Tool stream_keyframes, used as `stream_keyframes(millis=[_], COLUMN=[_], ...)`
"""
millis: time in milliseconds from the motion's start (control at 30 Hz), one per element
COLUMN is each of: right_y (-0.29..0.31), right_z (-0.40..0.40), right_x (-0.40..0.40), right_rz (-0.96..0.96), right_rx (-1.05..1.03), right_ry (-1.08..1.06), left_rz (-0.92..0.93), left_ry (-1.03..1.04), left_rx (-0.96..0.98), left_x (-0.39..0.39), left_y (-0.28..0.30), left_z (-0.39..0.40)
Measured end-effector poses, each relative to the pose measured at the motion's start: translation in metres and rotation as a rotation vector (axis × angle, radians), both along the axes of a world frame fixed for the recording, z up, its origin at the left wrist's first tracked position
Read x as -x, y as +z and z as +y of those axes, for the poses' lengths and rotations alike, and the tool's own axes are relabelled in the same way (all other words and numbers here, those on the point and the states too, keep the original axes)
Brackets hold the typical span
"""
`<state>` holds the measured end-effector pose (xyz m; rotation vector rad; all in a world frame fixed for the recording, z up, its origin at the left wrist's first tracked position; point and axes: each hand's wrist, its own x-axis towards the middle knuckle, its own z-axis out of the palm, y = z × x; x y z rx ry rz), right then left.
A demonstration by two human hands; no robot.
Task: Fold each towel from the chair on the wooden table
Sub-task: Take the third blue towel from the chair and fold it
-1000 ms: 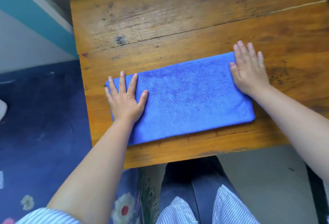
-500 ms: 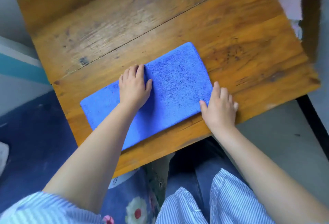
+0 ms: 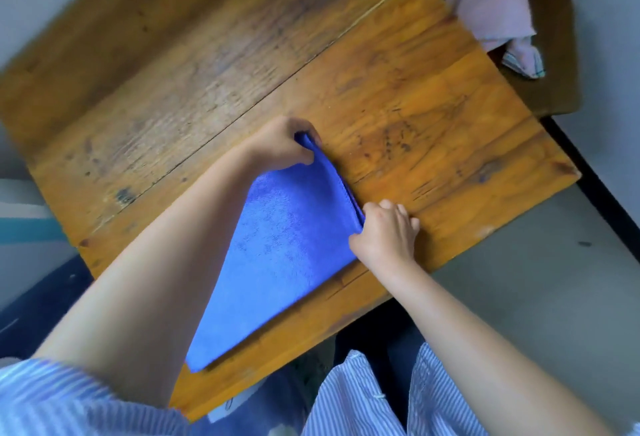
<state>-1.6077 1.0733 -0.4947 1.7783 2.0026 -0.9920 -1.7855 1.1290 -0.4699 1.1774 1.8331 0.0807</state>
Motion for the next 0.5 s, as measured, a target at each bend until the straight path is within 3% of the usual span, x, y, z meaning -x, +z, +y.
stream_keyframes(millis=[167, 367, 500], right_y=[0.011, 0.031, 0.049], right_z=[0.029, 0.124, 0.176], right_x=[0.001, 0.018, 0.03], right_rz=[0.099, 0.055, -0.005], right_rx=[-0.126, -0.301, -0.476], right_ry=[0.086, 0.241, 0.297], left_rz=[-0.009, 0.399, 0.562], left_ry=[0.002, -0.162, -0.039], left_rx=[-0.046, -0.245, -0.398], left_x=[0.021, 0.032, 0.033], left_y=[0.022, 0.033, 0.032], left_z=[0.021, 0.059, 0.067])
